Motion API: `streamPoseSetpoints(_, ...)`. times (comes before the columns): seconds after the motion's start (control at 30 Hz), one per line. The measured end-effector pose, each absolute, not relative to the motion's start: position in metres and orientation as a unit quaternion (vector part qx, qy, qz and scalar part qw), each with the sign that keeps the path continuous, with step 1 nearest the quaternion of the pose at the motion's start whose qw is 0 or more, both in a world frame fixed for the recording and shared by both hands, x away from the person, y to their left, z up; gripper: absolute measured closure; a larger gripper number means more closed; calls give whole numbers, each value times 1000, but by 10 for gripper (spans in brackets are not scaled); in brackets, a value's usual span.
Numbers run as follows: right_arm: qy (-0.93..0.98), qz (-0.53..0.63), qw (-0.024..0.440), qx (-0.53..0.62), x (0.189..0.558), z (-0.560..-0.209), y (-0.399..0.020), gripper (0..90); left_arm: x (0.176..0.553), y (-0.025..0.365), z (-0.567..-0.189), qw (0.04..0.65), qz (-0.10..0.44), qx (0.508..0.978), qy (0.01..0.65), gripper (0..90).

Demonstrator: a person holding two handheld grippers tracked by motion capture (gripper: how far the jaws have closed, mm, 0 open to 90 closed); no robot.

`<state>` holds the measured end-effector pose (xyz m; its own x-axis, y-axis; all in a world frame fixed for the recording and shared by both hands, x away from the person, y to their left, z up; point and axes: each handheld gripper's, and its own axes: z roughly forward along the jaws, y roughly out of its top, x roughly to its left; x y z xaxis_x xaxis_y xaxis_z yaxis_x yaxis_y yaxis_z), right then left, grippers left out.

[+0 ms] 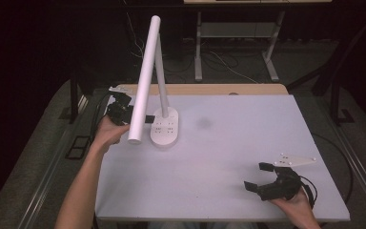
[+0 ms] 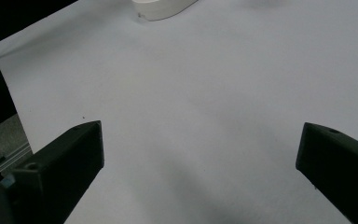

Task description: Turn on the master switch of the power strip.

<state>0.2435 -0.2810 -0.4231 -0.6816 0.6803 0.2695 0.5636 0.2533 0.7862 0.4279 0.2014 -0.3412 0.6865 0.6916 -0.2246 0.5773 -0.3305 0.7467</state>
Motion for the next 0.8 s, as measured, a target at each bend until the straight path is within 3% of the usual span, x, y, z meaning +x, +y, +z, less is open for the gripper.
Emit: streamPoseSetpoints(0.8, 788, 469, 62, 394, 243, -423, -282, 2, 463, 196, -352, 436, 62, 785, 435, 141)
